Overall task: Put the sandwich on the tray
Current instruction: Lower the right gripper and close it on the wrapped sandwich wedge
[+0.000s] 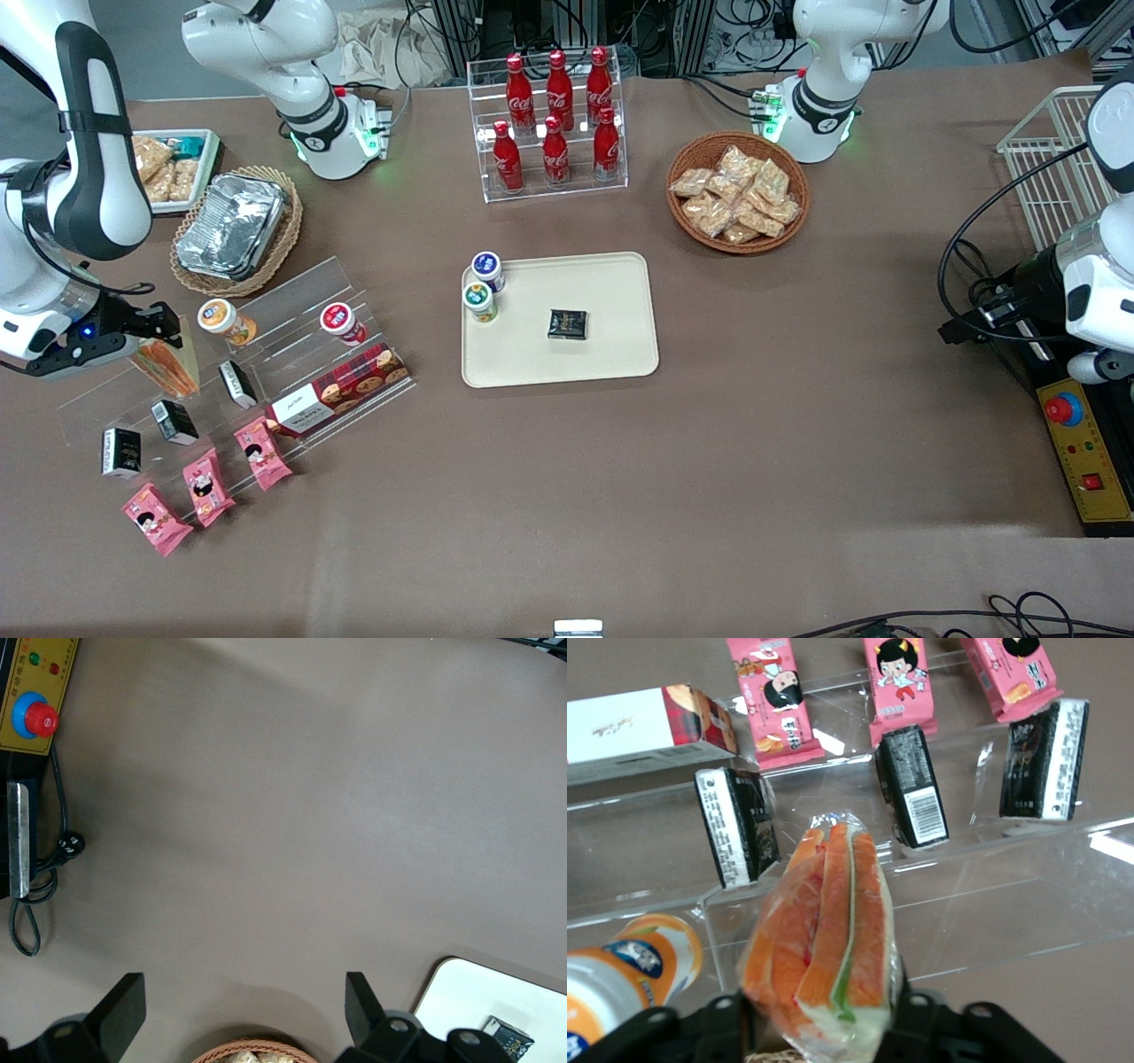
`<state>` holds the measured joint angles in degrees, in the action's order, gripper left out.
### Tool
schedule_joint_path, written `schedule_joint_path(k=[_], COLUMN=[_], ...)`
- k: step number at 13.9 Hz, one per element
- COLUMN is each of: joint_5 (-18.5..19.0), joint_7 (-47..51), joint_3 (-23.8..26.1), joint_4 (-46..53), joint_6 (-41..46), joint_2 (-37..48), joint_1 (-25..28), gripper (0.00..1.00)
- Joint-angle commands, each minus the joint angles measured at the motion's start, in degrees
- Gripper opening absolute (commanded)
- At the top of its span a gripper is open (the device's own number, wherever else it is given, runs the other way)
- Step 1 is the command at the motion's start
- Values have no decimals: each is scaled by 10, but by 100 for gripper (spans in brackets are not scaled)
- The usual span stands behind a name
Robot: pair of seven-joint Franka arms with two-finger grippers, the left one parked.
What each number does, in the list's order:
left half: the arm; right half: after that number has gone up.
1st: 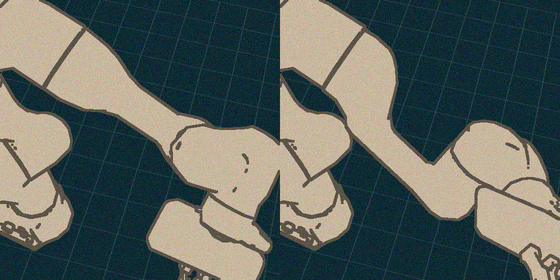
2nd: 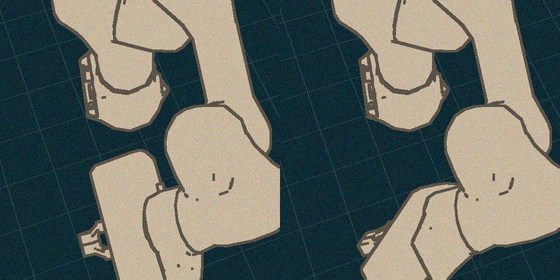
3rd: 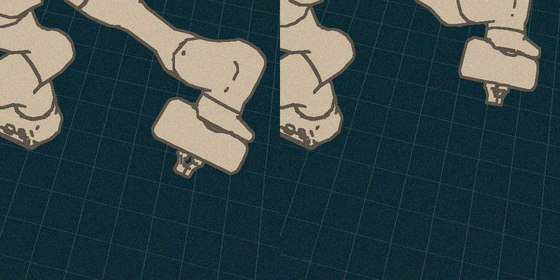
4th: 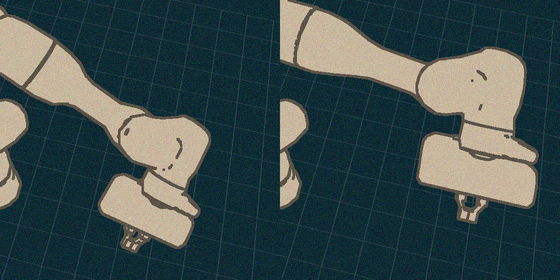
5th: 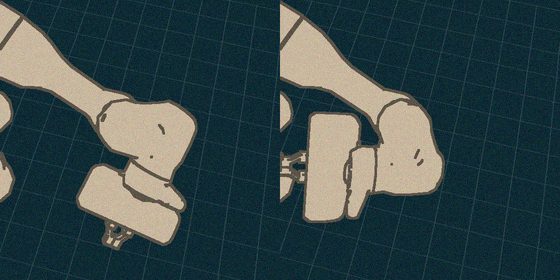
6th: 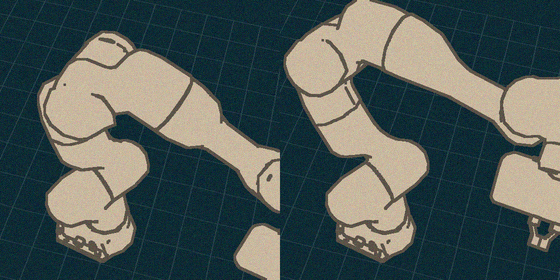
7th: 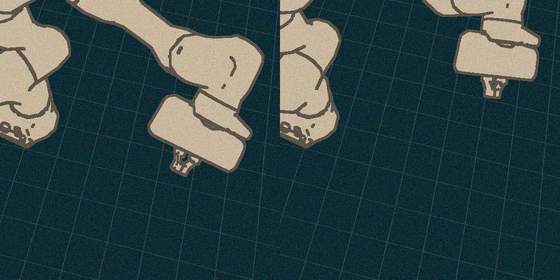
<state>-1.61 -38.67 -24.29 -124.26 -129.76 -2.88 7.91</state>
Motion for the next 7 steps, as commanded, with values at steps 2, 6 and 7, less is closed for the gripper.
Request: schedule_joint_path(k=[2,6,7], joint_5=[-9,-10,-10], joint_7=[-23,-23,-23], joint_3=[-1,-1,3], joint_4=[25,125,158], joint_6=[2,105,139], joint_2=[-1,-19,-24], joint_1=[1,2,3], gripper=[0,0,0])
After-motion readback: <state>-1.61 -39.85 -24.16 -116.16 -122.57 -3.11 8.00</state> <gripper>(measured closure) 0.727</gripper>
